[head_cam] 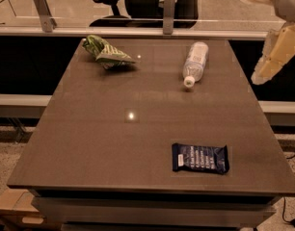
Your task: Pick green jalapeno chip bag
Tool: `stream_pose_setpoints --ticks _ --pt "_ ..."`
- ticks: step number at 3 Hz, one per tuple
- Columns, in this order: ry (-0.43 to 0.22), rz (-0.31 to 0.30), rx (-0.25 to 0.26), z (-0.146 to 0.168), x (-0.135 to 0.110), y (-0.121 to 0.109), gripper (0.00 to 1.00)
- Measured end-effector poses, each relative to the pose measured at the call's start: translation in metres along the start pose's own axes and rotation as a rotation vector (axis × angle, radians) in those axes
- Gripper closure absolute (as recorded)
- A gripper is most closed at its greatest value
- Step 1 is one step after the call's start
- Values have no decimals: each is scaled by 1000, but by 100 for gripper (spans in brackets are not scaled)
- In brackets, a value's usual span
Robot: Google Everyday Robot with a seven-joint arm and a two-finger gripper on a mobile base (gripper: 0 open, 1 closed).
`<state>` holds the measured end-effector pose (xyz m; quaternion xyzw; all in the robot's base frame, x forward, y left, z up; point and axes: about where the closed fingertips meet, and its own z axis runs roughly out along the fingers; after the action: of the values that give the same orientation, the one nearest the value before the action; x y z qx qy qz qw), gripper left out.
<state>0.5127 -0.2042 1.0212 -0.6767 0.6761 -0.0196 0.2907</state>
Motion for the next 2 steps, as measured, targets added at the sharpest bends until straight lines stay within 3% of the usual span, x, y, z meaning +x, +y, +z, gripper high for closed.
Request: stream_pose_setpoints --ticks 1,2 --pt "16 -46 30 12 -23 -14 0" --pt "103 -69 90 30 -38 -26 0"
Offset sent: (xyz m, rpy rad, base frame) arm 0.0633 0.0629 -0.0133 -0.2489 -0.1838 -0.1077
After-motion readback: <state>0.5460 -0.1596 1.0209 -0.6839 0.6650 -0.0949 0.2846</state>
